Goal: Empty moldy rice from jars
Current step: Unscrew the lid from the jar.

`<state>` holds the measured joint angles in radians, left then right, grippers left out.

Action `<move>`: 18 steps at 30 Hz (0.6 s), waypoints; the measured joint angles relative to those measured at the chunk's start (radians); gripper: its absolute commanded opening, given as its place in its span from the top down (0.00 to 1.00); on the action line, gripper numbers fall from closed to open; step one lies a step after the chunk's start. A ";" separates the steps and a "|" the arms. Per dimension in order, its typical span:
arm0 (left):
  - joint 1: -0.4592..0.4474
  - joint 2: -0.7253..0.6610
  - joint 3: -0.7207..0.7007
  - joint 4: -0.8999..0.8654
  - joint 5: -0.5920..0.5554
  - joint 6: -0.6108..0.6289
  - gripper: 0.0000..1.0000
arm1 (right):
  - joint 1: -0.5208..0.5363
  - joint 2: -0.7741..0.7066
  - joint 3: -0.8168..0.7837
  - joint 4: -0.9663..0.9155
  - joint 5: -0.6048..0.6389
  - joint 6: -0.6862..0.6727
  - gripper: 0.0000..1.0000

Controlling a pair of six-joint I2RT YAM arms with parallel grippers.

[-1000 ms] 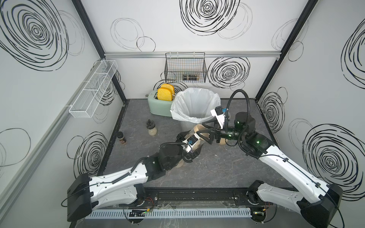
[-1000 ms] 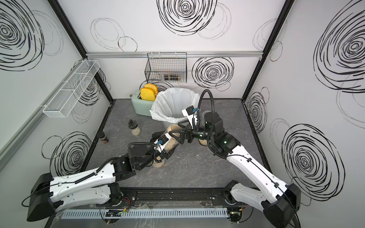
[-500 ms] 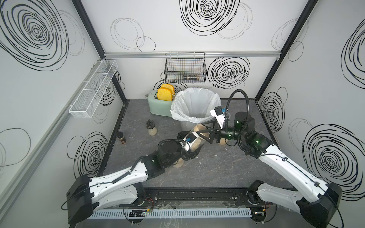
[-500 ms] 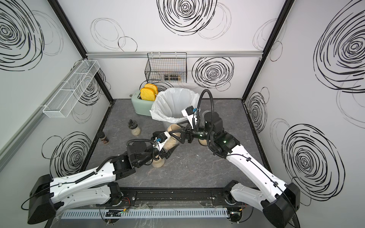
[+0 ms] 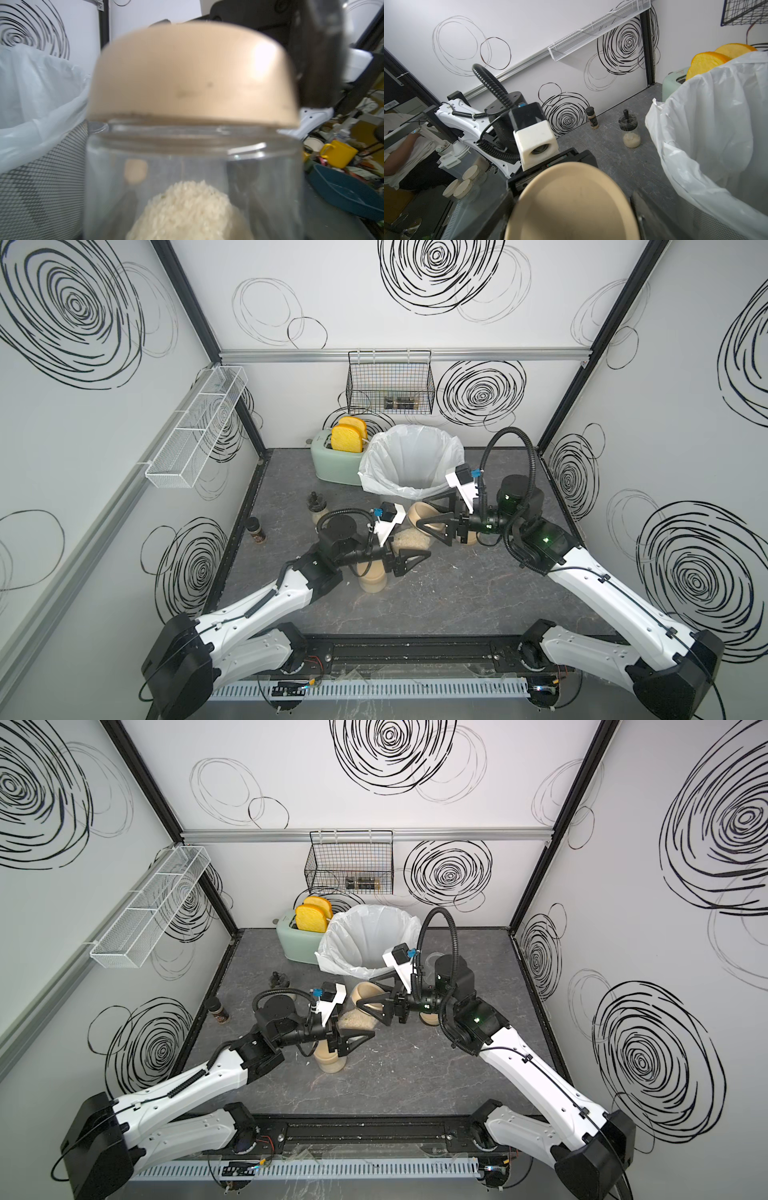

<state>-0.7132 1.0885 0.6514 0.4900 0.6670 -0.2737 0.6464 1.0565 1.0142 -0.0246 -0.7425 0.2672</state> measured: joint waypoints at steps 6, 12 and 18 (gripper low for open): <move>0.030 0.082 -0.001 0.256 0.204 -0.219 0.16 | -0.006 -0.019 0.027 0.011 -0.064 -0.042 0.34; 0.034 0.138 -0.002 0.484 0.325 -0.387 0.16 | -0.005 -0.015 0.068 0.007 -0.152 -0.105 0.30; 0.034 0.140 -0.002 0.517 0.353 -0.417 0.16 | -0.003 -0.009 0.086 -0.005 -0.188 -0.145 0.09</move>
<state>-0.6792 1.2289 0.6491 1.0065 1.0203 -0.6910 0.6434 1.0473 1.1000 -0.0296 -0.9302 0.1223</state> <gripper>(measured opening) 0.883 0.860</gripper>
